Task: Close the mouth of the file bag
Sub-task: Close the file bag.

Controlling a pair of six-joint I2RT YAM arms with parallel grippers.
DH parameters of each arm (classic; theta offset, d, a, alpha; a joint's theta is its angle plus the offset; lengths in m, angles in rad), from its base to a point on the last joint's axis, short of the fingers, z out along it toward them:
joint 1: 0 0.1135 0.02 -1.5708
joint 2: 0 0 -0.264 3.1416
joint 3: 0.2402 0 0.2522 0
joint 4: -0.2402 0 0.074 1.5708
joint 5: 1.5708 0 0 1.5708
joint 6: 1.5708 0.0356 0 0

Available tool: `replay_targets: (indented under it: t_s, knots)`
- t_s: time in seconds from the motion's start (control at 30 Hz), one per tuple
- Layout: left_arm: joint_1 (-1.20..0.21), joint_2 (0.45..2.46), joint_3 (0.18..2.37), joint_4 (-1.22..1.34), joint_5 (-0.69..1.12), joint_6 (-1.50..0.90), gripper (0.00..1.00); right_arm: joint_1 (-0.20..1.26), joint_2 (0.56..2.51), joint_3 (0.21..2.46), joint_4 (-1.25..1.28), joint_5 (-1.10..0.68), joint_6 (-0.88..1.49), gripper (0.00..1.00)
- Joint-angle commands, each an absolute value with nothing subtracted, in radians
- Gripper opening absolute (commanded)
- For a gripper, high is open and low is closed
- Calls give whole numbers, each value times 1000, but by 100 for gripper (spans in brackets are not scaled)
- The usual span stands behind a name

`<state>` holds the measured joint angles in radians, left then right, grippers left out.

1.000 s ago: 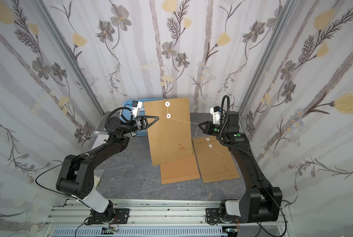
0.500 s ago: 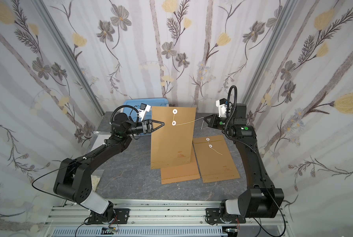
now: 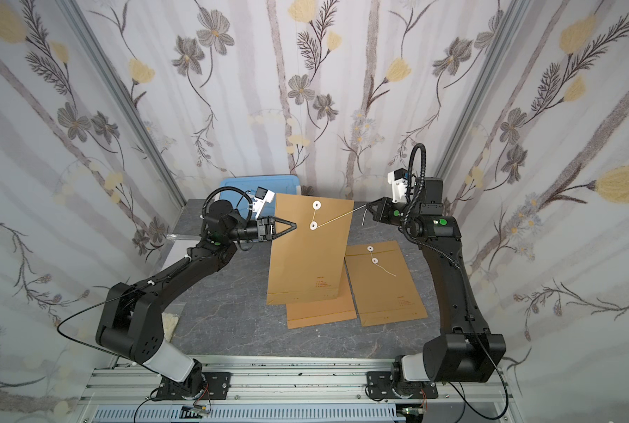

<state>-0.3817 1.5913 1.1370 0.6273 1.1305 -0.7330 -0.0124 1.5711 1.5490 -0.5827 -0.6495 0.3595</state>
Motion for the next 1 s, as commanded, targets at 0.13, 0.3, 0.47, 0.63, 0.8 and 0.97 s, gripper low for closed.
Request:
replay_targets:
  t_s: [0.13, 0.3, 0.47, 0.63, 0.8, 0.97]
  knots:
    - [-397, 1579, 1156, 590, 1172, -675, 0, -12, 1592, 1585, -553, -646, 368, 0]
    - [-410, 1582, 1182, 483, 1170, -605, 0, -4, 1583, 1589, -531, -643, 383, 0]
    - [-433, 1595, 1218, 374, 1175, -533, 0, 2, 1572, 1598, -528, -632, 388, 0]
    - [-453, 1615, 1250, 307, 1192, -494, 0, 11, 1572, 1608, -544, -631, 384, 0]
    - [-474, 1632, 1277, 270, 1215, -475, 0, 27, 1566, 1602, -552, -619, 378, 0]
    - [-501, 1649, 1339, 85, 1227, -353, 0, 42, 1554, 1600, -569, -598, 364, 0]
